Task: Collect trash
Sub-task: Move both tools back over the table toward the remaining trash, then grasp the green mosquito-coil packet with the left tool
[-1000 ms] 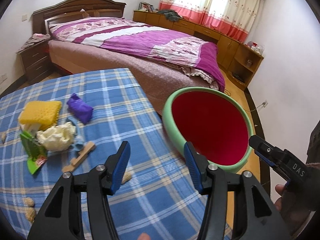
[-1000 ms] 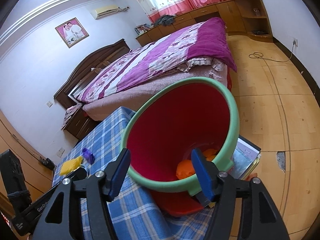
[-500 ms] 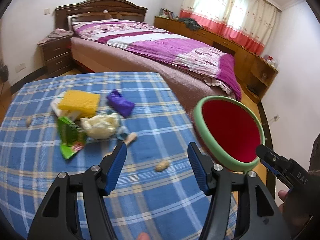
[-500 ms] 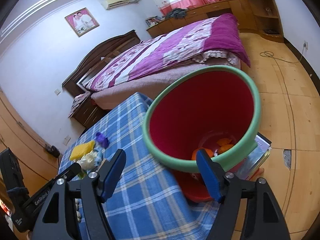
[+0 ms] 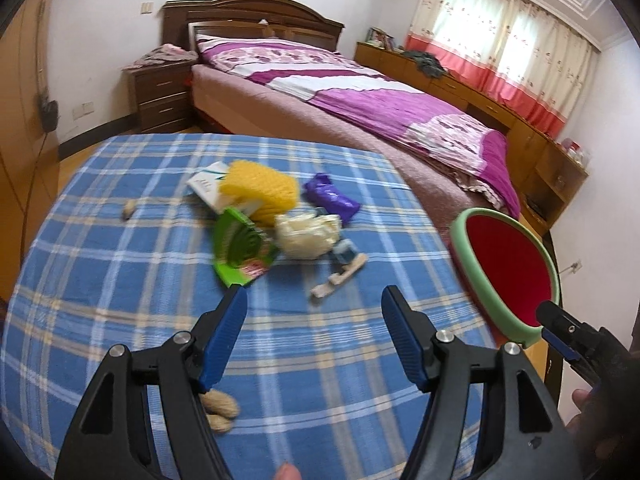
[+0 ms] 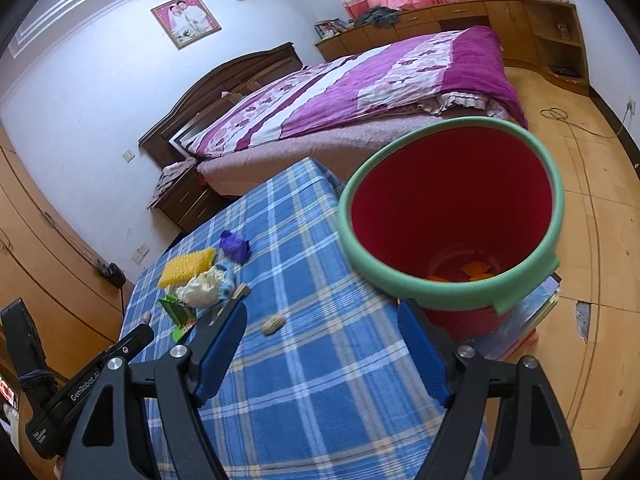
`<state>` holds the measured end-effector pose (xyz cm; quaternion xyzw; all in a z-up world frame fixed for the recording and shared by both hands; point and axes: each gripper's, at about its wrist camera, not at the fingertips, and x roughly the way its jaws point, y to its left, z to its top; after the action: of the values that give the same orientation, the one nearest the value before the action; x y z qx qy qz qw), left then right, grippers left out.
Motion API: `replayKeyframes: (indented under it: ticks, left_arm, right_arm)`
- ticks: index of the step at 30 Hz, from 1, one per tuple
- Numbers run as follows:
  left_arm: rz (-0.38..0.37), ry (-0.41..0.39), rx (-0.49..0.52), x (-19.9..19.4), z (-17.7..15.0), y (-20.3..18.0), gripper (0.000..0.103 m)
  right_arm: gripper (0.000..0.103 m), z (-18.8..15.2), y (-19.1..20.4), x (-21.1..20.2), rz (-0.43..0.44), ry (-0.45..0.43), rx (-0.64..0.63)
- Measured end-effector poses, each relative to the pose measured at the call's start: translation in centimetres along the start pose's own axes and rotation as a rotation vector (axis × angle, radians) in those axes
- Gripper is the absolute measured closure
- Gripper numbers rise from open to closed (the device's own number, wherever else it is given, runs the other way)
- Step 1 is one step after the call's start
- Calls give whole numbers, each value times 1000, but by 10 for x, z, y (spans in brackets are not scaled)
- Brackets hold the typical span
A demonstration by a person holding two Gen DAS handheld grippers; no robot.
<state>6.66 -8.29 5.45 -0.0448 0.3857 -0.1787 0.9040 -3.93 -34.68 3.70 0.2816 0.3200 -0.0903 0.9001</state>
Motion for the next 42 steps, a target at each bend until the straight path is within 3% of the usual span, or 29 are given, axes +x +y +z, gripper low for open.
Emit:
replayKeyframes:
  ticks: [8,11,15,23,27,42]
  left_arm:
    - [57,16,-26,1,-6,30,33]
    - [78,17,-26,4,-7,37,26]
    - [97,21,-25,11,-6,46,25]
    - [116,55,-25,31,-5,54,24]
    - [125,67,-20,40,-4,55,21]
    - [147,132,35,87,9,54,16]
  right_arm:
    - [18,-8,19,12,0,35,-26]
    - [18,-9,23,17,-6,44,-34]
    - [17,-10,23,23,-19,52,-30]
    - [16,-8,28,43,-35,79,-39]
    - [9,-5,32,53,-39,85,-50]
    - [9,0,29,79,-42,109,-44]
